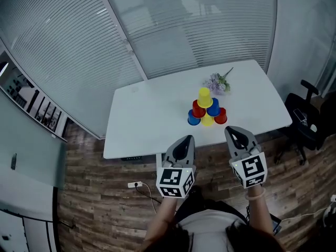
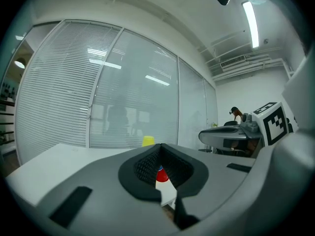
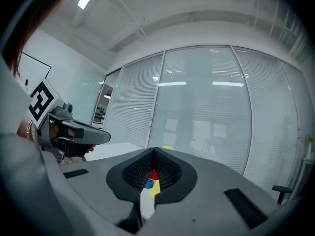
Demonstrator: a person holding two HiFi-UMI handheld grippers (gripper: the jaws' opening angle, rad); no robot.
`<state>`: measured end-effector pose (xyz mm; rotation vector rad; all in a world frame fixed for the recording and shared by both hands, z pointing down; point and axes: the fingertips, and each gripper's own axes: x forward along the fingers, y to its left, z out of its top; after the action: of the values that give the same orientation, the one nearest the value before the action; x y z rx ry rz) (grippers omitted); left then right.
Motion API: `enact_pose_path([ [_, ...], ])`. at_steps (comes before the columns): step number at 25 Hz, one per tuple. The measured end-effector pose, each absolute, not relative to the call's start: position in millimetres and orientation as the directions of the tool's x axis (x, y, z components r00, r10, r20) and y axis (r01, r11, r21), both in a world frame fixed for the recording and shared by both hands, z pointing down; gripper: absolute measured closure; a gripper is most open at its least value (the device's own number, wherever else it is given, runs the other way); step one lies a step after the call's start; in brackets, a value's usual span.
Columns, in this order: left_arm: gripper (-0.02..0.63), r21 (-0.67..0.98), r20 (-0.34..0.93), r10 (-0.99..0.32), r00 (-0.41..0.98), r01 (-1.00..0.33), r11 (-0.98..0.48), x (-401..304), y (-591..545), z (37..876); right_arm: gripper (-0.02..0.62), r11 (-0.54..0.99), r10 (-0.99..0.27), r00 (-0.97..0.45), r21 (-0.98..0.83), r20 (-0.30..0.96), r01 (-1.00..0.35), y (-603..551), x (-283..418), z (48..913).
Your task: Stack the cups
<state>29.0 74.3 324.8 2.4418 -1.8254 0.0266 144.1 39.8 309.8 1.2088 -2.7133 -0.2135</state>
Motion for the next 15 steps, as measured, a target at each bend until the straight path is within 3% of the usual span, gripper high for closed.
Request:
enact_pose_path([
  [15,0.589,0.062,0.091,-0.95,0.297,-0.954,-0.293,44.6,95.2,327.4,0.569,0.654,-0.756,-0.649,0.107,0.082,-0.749,60.8,155.8,314.6],
])
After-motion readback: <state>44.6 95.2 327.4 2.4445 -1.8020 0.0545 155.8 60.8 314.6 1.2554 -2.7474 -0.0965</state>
